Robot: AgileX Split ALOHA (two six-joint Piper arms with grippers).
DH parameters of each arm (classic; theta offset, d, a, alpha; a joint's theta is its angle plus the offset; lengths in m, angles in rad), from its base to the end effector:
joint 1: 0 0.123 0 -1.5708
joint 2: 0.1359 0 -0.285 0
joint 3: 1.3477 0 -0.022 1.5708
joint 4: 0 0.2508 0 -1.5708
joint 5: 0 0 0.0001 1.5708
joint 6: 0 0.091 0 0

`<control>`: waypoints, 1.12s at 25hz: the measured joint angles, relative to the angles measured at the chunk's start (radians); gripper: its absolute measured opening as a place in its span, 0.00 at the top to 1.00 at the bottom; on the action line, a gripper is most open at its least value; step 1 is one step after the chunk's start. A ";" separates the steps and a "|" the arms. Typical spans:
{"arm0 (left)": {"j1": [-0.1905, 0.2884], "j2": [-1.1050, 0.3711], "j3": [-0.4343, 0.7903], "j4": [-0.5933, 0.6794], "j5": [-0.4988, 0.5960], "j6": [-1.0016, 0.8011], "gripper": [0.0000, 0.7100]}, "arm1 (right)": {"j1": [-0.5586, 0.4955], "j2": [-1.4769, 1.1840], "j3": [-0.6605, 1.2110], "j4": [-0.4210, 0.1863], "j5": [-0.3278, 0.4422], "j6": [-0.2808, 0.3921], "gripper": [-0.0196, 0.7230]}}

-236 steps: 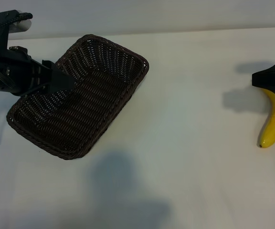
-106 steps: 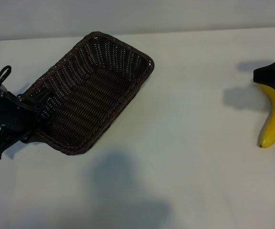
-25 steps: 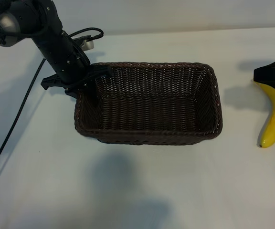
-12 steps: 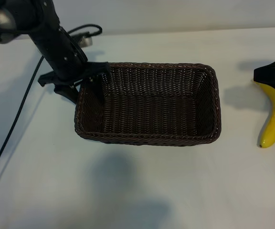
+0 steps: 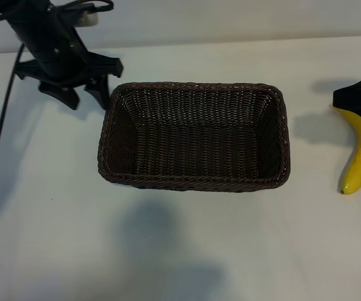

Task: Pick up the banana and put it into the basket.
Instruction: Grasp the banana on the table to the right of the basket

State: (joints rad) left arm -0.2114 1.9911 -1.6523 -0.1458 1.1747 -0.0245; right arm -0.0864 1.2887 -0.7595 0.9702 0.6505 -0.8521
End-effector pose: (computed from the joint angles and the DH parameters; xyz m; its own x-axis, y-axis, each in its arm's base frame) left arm 0.4003 -0.0984 0.2347 -0.9822 0.1287 -0.1365 0.1482 0.9784 -0.1441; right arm 0.2497 0.0241 0.2584 -0.7493 0.0718 -0.6584 -0.2485 0.8910 0.3800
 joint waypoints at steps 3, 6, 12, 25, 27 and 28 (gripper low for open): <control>0.041 0.000 0.000 0.042 0.000 -0.018 0.19 | 0.000 0.000 0.000 0.000 0.000 0.000 0.17; 0.102 0.000 0.000 0.083 0.000 -0.024 0.19 | 0.000 0.000 0.000 0.000 -0.001 0.000 0.17; 0.193 0.000 0.000 0.226 0.000 -0.039 0.19 | 0.000 0.000 0.000 0.000 -0.001 0.000 0.17; 0.197 -0.174 0.013 0.265 0.000 -0.084 0.19 | 0.000 0.000 0.000 0.000 -0.001 0.001 0.17; 0.197 -0.238 0.048 0.242 0.000 -0.074 0.19 | 0.000 0.000 0.000 0.000 -0.001 0.001 0.17; 0.197 -0.276 0.078 0.234 0.000 -0.066 0.19 | 0.000 0.000 0.000 0.000 -0.001 0.001 0.17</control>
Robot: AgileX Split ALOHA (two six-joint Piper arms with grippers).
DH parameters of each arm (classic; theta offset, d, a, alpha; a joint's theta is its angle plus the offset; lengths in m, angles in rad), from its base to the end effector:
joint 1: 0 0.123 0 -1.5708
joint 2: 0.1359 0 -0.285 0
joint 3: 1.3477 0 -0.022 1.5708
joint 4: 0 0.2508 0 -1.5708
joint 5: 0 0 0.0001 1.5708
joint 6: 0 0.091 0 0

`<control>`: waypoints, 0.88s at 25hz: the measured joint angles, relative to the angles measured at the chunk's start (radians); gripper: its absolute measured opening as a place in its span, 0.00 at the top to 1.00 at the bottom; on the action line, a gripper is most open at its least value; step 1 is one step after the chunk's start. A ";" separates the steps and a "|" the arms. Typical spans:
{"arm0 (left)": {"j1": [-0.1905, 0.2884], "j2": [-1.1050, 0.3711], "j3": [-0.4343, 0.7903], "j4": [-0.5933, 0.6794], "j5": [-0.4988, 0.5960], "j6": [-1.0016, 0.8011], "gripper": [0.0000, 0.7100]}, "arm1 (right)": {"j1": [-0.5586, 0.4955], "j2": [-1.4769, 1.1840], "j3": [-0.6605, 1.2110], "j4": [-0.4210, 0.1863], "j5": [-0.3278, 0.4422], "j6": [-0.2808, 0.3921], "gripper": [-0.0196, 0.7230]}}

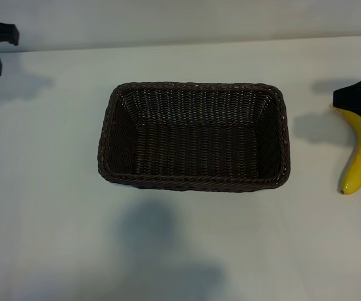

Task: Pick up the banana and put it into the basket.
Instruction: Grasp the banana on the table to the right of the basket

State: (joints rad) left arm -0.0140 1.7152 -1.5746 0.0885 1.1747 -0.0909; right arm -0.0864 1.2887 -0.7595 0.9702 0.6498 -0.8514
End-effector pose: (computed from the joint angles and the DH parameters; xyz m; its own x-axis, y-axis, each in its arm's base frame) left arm 0.3610 0.0024 0.3200 -0.9390 -0.0433 -0.3411 -0.0669 0.9961 0.0575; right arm 0.2497 0.0240 0.2584 -0.7492 0.0726 -0.6584 -0.2476 0.8912 0.3801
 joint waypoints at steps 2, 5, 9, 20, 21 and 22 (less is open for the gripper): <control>0.000 -0.074 0.067 -0.009 0.000 0.012 0.19 | 0.000 0.000 0.000 0.000 0.000 0.000 0.17; 0.000 -0.196 0.193 -0.009 0.000 0.022 0.19 | 0.000 0.000 0.000 0.000 0.000 0.000 0.17; 0.000 -0.370 0.355 -0.011 0.000 0.025 0.19 | 0.000 0.000 0.000 0.000 0.001 0.000 0.17; 0.000 -0.844 0.828 -0.011 -0.079 0.027 0.19 | 0.000 0.000 0.000 -0.001 0.001 0.000 0.17; 0.000 -0.898 0.874 -0.011 -0.088 0.027 0.19 | 0.000 0.000 0.000 -0.001 0.001 0.000 0.17; 0.000 -0.966 0.920 -0.011 -0.094 0.027 0.19 | 0.000 0.000 0.000 -0.001 0.001 0.000 0.17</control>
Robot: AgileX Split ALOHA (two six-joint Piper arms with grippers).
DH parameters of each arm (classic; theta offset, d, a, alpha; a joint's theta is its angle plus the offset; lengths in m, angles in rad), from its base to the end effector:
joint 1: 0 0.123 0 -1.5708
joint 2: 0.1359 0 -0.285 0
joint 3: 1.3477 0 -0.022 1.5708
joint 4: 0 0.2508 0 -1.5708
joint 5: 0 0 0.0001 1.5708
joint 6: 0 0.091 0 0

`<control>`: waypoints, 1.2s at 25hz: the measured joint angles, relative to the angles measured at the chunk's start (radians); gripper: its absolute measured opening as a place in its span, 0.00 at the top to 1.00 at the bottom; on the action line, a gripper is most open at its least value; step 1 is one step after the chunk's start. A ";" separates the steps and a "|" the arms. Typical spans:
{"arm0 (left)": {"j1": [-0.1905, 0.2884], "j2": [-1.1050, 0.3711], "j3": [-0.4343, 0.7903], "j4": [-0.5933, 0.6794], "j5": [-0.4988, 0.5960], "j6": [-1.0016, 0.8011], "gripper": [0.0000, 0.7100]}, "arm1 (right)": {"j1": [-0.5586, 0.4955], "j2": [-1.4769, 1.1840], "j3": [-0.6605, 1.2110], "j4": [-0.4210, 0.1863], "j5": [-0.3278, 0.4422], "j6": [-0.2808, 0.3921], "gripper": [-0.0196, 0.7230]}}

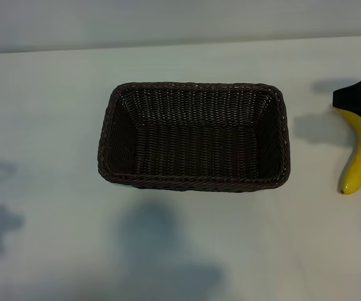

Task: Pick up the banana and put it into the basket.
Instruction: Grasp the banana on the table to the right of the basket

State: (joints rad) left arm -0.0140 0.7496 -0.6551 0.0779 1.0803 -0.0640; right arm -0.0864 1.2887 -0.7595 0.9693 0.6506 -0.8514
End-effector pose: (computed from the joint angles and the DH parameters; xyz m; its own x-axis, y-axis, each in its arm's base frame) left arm 0.1128 0.0047 0.2834 -0.8840 -0.0148 -0.4672 -0.0421 0.9980 0.0480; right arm 0.2496 0.0241 0.2584 -0.7496 0.0716 -0.6581 -0.2483 0.8911 0.3798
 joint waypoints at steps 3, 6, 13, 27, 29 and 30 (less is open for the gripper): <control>0.000 -0.131 0.114 -0.001 -0.018 0.000 0.19 | 0.000 0.000 0.000 0.000 0.000 0.000 0.17; 0.000 -0.255 0.151 -0.004 -0.024 0.001 0.19 | 0.000 0.000 0.000 0.000 0.000 0.000 0.17; 0.000 -0.489 0.152 -0.008 -0.029 0.004 0.19 | 0.000 0.000 0.000 0.000 -0.022 0.000 0.17; 0.000 -0.757 0.155 -0.008 -0.028 0.015 0.19 | 0.000 0.016 -0.007 0.000 -0.042 0.022 0.17; 0.000 -0.757 0.156 -0.008 -0.028 0.017 0.19 | 0.000 0.047 -0.029 -0.009 -0.042 0.046 0.17; 0.000 -0.757 0.156 -0.008 -0.028 0.017 0.19 | 0.000 0.065 -0.047 -0.019 -0.037 0.069 0.17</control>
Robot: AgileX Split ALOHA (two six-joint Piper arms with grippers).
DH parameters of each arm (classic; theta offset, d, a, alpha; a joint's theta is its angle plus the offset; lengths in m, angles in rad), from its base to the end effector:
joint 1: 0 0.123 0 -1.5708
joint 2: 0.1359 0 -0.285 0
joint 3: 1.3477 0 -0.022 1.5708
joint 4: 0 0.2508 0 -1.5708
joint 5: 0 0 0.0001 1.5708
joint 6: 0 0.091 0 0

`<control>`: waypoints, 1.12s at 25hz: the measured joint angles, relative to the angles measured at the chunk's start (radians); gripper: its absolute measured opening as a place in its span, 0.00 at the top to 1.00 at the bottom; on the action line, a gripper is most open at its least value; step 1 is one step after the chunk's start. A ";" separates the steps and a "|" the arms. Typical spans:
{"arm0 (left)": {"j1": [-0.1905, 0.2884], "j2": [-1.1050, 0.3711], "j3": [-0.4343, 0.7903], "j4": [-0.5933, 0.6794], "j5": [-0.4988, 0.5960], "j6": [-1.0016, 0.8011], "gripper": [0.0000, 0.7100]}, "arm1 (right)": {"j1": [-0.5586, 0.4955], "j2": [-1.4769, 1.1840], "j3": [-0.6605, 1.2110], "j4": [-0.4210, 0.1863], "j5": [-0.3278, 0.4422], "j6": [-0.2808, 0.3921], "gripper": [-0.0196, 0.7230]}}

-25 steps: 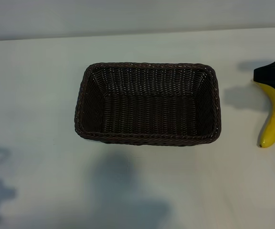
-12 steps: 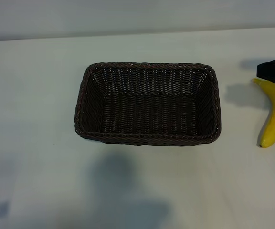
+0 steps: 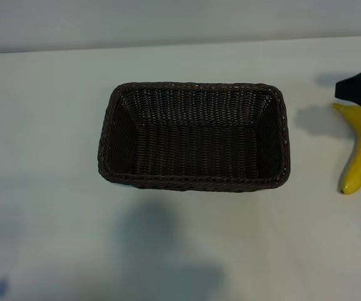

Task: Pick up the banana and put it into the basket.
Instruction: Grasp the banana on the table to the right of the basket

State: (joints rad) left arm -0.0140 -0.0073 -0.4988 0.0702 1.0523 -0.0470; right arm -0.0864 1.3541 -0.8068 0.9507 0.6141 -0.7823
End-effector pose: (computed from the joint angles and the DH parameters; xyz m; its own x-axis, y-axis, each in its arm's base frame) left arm -0.0055 0.0056 0.2778 -0.4415 -0.0060 -0.8972 -0.0460 0.9988 0.0160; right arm 0.2672 0.0198 0.2551 -0.7623 0.1284 -0.6344 -0.1793 0.8999 0.3976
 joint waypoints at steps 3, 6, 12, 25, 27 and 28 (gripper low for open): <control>0.000 0.000 0.000 0.000 0.000 -0.001 0.19 | 0.000 0.080 -0.066 -0.035 0.042 0.079 0.17; 0.000 0.000 0.000 0.000 0.000 0.000 0.19 | 0.000 0.160 -0.132 -0.125 0.065 0.173 0.17; 0.000 0.000 0.000 0.000 0.000 0.000 0.19 | 0.000 0.303 -0.277 -0.486 0.104 0.534 0.17; 0.000 0.000 0.000 0.000 0.000 0.000 0.19 | 0.000 0.548 -0.419 -0.774 0.235 0.719 0.17; 0.000 0.000 0.000 0.000 0.000 0.000 0.19 | 0.000 0.574 -0.419 -0.793 0.235 0.727 0.17; 0.000 0.000 0.000 0.000 0.000 0.000 0.19 | 0.000 0.585 -0.419 -0.801 0.233 0.735 0.17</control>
State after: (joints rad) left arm -0.0140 -0.0073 -0.4988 0.0702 1.0523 -0.0470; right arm -0.0864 1.9388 -1.2260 0.1495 0.8471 -0.0475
